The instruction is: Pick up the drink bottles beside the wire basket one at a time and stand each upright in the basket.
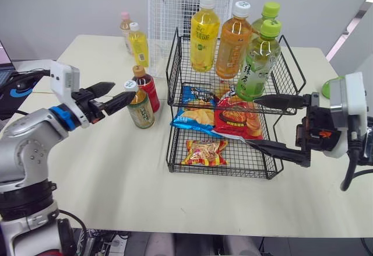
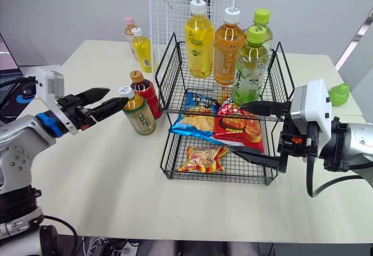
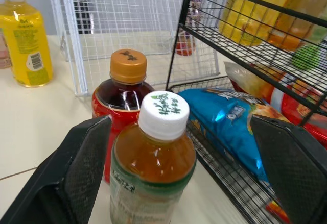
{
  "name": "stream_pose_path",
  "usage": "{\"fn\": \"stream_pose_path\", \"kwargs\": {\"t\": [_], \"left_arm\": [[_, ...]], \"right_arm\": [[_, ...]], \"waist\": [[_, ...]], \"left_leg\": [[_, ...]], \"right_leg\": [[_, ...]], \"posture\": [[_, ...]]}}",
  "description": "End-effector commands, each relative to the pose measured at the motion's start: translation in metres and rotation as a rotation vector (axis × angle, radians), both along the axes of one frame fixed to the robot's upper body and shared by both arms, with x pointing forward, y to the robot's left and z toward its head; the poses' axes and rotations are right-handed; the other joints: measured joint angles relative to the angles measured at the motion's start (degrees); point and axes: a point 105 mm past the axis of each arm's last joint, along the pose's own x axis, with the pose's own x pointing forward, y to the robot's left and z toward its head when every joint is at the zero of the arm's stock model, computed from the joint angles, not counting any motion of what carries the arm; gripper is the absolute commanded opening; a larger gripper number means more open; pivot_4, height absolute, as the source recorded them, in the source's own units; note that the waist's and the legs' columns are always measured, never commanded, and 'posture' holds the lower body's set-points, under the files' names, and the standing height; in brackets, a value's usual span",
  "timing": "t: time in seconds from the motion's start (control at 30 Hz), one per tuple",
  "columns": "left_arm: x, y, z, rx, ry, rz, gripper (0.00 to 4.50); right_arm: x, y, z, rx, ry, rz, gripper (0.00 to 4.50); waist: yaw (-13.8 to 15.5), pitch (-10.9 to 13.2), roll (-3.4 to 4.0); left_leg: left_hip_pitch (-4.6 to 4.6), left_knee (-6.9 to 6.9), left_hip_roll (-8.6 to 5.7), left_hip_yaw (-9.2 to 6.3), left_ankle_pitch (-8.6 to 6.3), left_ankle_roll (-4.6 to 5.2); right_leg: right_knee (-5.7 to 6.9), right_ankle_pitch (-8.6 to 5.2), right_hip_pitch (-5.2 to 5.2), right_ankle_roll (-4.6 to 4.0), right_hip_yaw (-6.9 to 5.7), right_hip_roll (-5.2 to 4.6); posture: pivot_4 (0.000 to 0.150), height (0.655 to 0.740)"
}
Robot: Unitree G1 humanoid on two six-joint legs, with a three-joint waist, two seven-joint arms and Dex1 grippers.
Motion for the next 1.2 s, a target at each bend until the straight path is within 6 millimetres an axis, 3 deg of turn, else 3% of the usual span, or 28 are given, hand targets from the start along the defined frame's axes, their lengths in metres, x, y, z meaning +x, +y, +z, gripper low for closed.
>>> {"fn": "stream_pose_path", "kwargs": {"t": [0.03,0.43,0.57,0.8,0.87,1.1,1.17,1.2], "left_arm": [[0.005,-0.01,0.012,0.021,-0.078,0.059,4.47],[0.02,-0.021,0.006,0.037,-0.135,0.214,4.47],[0.02,-0.029,0.001,0.038,-0.119,0.205,3.63],[0.022,-0.025,-0.002,0.044,-0.106,0.217,1.54],[0.019,-0.022,0.0,0.057,-0.119,0.219,1.38],[-0.004,-0.017,0.04,0.188,-0.249,0.033,1.38],[-0.006,-0.008,0.061,0.186,-0.273,0.019,1.38],[-0.008,-0.007,0.082,0.149,-0.288,-0.018,1.38]], "right_arm": [[-0.003,0.001,0.009,-0.01,-0.056,0.006,4.5],[0.0,0.001,0.009,-0.018,-0.056,-0.003,4.5],[0.0,0.001,0.009,-0.017,-0.057,-0.003,4.5],[0.001,0.002,0.011,-0.013,-0.064,-0.005,4.5],[0.001,0.001,0.011,-0.013,-0.066,-0.009,4.5],[0.005,-0.012,0.024,0.009,-0.156,-0.08,4.5],[0.005,-0.018,0.027,0.003,-0.163,-0.099,4.5],[0.004,-0.022,0.029,-0.004,-0.169,-0.108,4.5]], "waist": [[0.0,0.0,0.0],[0.0,0.0,-0.01],[0.0,0.0,-0.01],[0.0,0.0,-0.01],[0.0,0.0,-0.01],[-0.1,0.0,-0.01],[-0.1,0.0,-0.03],[-0.1,0.0,-0.02]], "left_leg": [[0.0,0.0,0.0,0.01,0.0,0.0],[0.0,0.0,-0.03,0.03,0.0,0.0],[0.0,0.0,-0.03,0.03,0.0,0.0],[0.0,0.0,-0.03,0.02,0.0,0.0],[0.0,-0.01,-0.04,0.02,0.0,0.0],[-0.01,-0.05,0.01,0.02,0.0,-0.01],[-0.04,-0.06,0.03,-0.01,0.0,-0.01],[-0.03,-0.06,0.03,0.0,0.0,-0.01]], "right_leg": [[0.0,0.0,0.0,0.0,0.01,0.01],[-0.01,0.01,0.01,0.01,0.04,0.01],[-0.01,0.01,0.01,0.01,0.04,0.01],[-0.02,0.01,0.01,0.01,0.04,0.02],[-0.02,0.01,0.01,0.01,0.04,0.01],[-0.05,0.01,-0.04,0.01,0.02,0.06],[-0.06,0.0,-0.06,0.0,0.0,0.09],[-0.07,0.0,-0.05,0.0,0.0,0.09]], "posture": [[0.15,0.736],[0.15,0.736],[0.15,0.736],[0.15,0.736],[0.15,0.736],[0.15,0.736],[0.15,0.736],[0.15,0.736]]}}
